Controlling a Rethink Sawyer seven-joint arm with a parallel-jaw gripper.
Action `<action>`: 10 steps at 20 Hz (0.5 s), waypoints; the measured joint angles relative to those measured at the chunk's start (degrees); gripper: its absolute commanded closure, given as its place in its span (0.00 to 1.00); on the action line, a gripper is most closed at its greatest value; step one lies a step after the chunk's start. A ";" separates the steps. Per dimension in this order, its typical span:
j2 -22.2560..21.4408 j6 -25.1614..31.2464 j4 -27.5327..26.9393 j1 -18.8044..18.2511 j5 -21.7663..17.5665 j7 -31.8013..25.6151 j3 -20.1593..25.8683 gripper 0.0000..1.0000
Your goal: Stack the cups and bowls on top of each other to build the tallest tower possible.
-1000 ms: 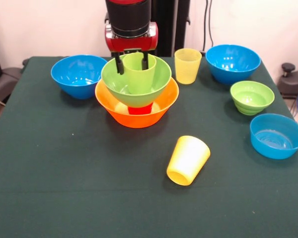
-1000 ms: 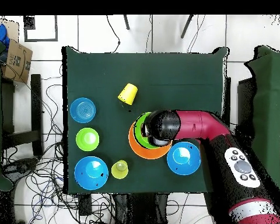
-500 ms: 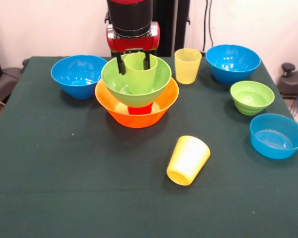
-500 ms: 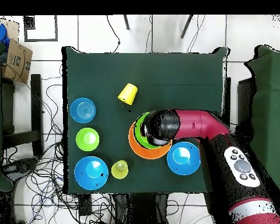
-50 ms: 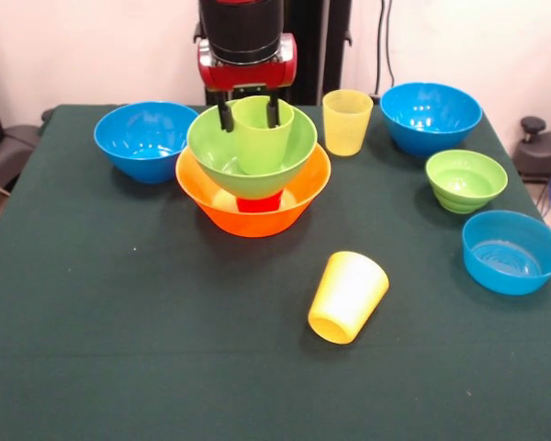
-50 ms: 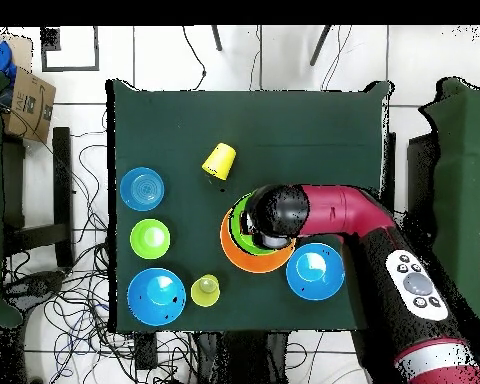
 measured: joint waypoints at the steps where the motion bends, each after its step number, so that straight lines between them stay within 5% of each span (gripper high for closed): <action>1: -0.07 0.72 -0.21 -0.11 0.00 0.00 0.26 0.00; 10: -1.60 5.76 -1.72 -1.80 -0.01 0.00 2.16 0.00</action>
